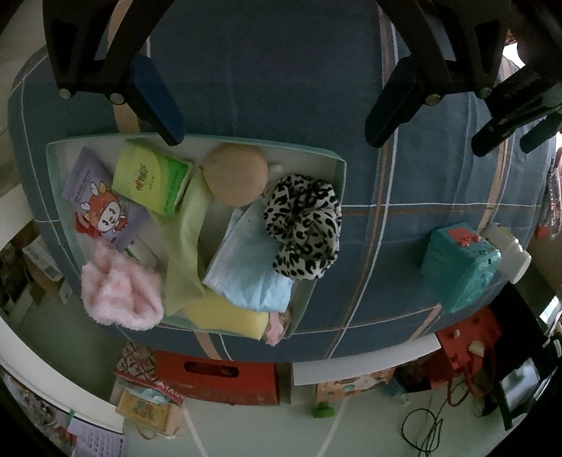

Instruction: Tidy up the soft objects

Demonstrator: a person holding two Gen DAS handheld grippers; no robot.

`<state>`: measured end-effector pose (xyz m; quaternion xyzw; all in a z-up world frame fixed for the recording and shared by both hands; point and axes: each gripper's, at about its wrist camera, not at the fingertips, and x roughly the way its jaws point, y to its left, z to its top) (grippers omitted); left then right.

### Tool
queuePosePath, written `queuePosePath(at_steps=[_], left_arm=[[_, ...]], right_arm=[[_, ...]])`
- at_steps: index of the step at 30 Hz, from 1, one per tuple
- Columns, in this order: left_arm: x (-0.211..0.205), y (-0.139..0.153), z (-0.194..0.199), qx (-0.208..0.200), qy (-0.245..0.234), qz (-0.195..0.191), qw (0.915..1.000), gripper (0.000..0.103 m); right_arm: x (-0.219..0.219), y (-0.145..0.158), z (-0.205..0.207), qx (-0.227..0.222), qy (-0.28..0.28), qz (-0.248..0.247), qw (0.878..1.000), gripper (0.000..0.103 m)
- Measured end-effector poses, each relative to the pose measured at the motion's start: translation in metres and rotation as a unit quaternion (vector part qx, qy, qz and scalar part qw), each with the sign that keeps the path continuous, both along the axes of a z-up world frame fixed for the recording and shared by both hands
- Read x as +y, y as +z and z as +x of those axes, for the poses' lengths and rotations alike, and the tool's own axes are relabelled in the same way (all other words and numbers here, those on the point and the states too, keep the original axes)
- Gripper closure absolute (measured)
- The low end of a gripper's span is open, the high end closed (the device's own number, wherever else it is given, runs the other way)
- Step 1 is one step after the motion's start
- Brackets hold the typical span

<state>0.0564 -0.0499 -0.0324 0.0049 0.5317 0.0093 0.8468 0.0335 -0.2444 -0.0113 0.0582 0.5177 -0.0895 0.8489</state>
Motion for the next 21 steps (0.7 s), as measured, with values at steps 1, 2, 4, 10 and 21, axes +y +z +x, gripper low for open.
queuePosePath(at_steps=[1, 2, 4, 10, 21], left_arm=[[-0.0007, -0.0003, 0.0005, 0.001, -0.001, 0.001, 1.0, 0.004], [-0.0014, -0.0006, 0.0008, 0.001, -0.003, 0.002, 1.0, 0.004], [-0.0032, -0.0017, 0.0021, 0.003, -0.007, 0.003, 1.0, 0.004], [-0.0067, -0.0045, 0.0046, 0.006, -0.015, 0.008, 0.9998, 0.004], [-0.0066, -0.008, 0.0088, 0.013, -0.017, 0.006, 0.9997, 0.004]], right_arm=[[-0.0004, -0.0002, 0.0003, 0.0, 0.0, -0.001, 1.0, 0.0], [-0.0007, -0.0005, 0.0004, 0.0, -0.001, -0.002, 1.0, 0.0], [-0.0007, -0.0011, 0.0007, 0.0, -0.001, -0.005, 1.0, 0.0], [-0.0012, -0.0023, 0.001, -0.001, 0.0, -0.012, 1.0, 0.0], [-0.0037, -0.0054, 0.0021, 0.002, 0.0, -0.016, 1.0, 0.0]])
